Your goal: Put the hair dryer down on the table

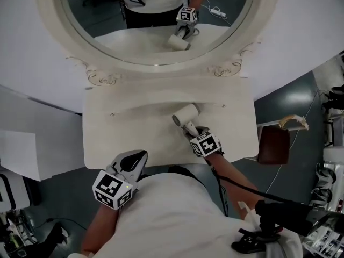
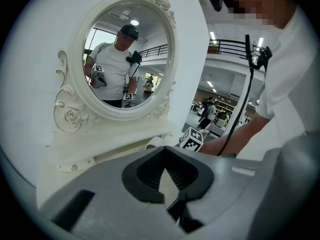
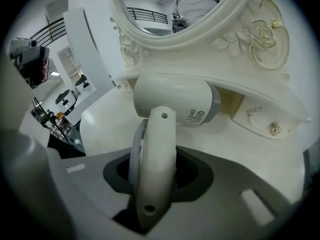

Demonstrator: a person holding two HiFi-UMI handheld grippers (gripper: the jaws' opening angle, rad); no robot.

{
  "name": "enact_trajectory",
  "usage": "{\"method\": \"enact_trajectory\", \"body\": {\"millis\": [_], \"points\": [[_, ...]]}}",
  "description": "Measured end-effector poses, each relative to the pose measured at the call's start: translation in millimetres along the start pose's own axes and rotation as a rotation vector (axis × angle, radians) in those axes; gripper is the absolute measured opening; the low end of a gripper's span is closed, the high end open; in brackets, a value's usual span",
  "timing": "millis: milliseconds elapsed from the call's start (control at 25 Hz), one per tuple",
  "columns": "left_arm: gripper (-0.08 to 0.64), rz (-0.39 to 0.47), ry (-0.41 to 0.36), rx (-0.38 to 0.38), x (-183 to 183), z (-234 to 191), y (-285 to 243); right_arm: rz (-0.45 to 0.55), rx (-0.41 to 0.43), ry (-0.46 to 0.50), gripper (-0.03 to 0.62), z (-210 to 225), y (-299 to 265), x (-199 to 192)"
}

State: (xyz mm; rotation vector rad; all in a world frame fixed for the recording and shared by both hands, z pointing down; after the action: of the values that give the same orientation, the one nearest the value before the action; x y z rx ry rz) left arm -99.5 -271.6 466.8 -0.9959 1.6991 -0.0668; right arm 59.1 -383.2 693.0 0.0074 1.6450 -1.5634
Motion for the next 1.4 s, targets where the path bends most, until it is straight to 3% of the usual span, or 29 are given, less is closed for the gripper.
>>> {"method": "enact_trajectory", "body": {"millis": [640,1200,1400], "points": [[0.002,-0.015,0.017,0.041,8.2,-8.5,-9.3,-0.093,-0.018,0.113,0.149,7.4,-28.3,4.4],[0.002,0.002,0.023,0.044,3.0,-10.3,3.8,-0.076,-0.033,0.157,0.285,7.2,-27.3,4.0],[0.002,0.006,0.02,0.03,0.0,-10.3,10.4,-0.043,-0.042,0.14,0.298,5.0,-23.3,6.8]]}}
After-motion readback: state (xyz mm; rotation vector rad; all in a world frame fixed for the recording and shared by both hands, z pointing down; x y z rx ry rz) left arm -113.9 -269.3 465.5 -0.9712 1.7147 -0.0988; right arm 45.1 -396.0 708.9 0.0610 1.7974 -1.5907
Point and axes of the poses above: the fingertips, and each gripper's own axes: y backward along the fingers, z to its right, x out of its top, the point moved 2 cm from there along y, backward along the fingers, and after that the axes turned 8 degrees about y, right-handed, at the moved point
